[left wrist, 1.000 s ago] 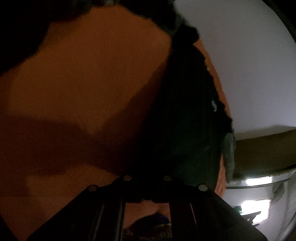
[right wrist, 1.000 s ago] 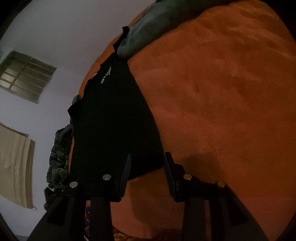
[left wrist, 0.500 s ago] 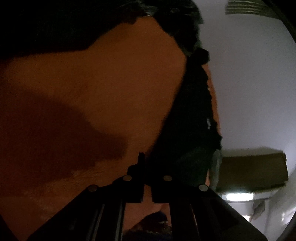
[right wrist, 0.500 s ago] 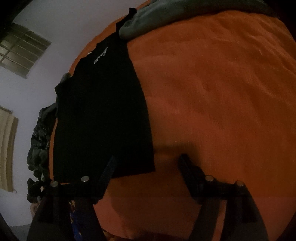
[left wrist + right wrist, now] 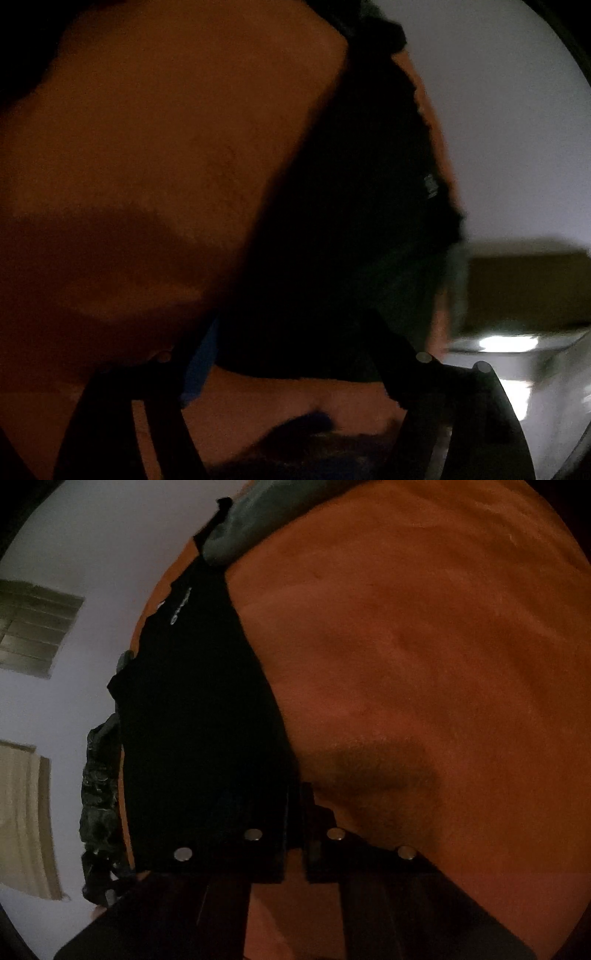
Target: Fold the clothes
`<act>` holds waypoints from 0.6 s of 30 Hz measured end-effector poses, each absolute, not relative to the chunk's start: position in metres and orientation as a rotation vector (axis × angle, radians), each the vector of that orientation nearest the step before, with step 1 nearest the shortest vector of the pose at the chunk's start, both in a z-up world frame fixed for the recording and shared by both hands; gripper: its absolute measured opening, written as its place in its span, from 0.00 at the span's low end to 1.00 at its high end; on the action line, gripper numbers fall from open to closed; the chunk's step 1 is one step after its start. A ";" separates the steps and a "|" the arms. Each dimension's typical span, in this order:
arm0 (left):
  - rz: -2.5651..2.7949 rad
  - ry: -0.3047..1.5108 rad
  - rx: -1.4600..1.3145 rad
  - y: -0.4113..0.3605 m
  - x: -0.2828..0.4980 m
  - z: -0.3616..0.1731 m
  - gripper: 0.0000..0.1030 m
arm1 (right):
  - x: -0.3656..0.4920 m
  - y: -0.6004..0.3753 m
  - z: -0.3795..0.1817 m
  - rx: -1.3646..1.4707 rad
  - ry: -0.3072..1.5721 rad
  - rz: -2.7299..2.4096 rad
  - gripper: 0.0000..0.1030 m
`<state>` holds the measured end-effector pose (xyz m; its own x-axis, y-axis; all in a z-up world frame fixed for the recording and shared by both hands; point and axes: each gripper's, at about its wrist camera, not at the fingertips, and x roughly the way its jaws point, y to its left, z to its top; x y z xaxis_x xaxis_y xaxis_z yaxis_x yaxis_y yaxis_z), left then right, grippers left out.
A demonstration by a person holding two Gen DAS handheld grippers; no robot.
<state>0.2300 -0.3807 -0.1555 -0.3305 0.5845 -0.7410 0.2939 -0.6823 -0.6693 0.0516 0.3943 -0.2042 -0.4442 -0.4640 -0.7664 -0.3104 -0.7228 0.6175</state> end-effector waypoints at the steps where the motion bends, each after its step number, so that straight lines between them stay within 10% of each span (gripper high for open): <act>1: 2.132 -1.105 -1.705 -0.378 0.228 -0.158 0.75 | 0.052 0.393 -0.203 1.598 -1.099 -2.340 0.04; 11: 2.107 -1.247 -1.685 -0.404 0.243 -0.158 0.74 | 0.072 0.396 -0.192 1.526 -1.153 -2.325 0.04; 15: 2.129 -1.265 -1.684 -0.409 0.247 -0.169 0.06 | 0.066 0.397 -0.206 1.585 -1.184 -2.335 0.04; 18: 2.166 -1.302 -1.574 -0.411 0.258 -0.165 0.06 | 0.069 0.394 -0.205 1.539 -1.204 -2.338 0.04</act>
<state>0.2576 -0.4111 -0.1649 -0.4311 0.5783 -0.6926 0.3403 -0.6068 -0.7184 0.0694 0.3945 -0.2053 -0.4861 -0.4710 -0.7361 -0.3255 -0.6841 0.6528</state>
